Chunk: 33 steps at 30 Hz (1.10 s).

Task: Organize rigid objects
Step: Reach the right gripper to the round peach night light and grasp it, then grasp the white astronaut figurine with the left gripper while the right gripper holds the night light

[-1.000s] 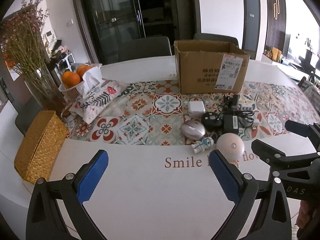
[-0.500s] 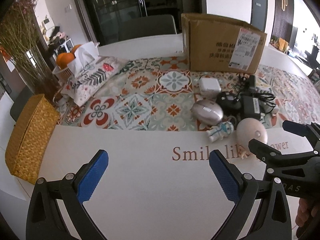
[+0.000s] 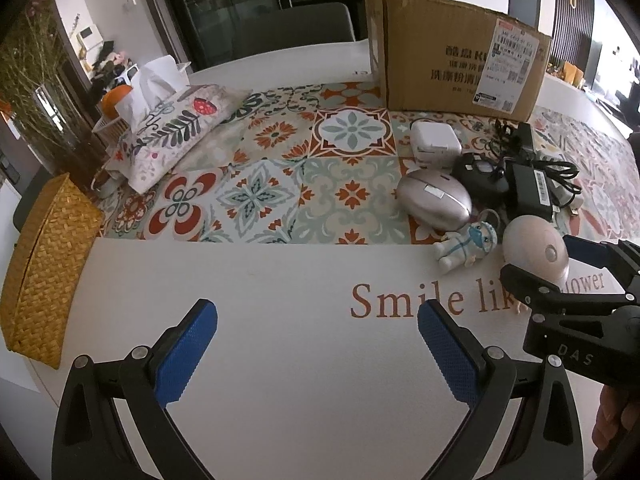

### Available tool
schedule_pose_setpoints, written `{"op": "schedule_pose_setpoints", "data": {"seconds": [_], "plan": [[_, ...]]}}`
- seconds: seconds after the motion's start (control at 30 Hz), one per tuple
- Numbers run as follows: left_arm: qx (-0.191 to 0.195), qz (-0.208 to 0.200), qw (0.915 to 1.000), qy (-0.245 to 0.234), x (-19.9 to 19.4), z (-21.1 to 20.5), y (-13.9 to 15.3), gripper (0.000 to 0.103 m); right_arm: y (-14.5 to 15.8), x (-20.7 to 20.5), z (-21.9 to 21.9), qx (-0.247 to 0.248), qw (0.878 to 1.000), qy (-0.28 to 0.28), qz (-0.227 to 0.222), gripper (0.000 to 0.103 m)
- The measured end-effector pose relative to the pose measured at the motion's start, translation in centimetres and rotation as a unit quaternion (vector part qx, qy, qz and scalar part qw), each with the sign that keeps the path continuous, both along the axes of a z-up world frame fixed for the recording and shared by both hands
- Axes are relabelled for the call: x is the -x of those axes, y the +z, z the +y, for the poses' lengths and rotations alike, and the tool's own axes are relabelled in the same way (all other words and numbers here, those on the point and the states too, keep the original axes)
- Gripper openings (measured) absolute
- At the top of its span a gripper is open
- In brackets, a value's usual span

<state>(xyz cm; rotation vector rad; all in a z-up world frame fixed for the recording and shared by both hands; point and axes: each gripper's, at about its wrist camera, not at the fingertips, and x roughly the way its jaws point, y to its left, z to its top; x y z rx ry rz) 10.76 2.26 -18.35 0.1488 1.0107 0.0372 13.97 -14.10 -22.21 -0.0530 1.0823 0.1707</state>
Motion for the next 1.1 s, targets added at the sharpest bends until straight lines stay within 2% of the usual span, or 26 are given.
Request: {"op": "schedule_pose_setpoints", "data": {"seconds": [0.33,0.63,0.8,0.9,1.1], "plan": [[0.005,0.004,1.0000,0.004,0.0,-0.1,-0.5,0.102,-0.7,-0.2,0.0,-0.001,1.000,0.007,0.000,0.075],[0.010,-0.005,0.9998,-0.016,0.0,-1.4,0.3,0.101,-0.1,0.4,-1.0,-0.012,1.000,0.002,-0.001,0.075],[0.027,-0.024,0.9989,-0.030,0.0,-2.7,1.4,0.100,1.4,0.9,-2.1,-0.011,1.000,-0.005,-0.014,0.075],[0.051,-0.032,0.9975,-0.038,-0.2,-3.8,1.7,0.097,2.4,1.3,-3.1,-0.009,1.000,-0.012,-0.020,0.075],[0.081,-0.037,0.9951,-0.041,-0.8,-5.7,1.3,0.095,3.2,1.9,-5.4,-0.009,0.999,-0.033,-0.028,0.075]]}}
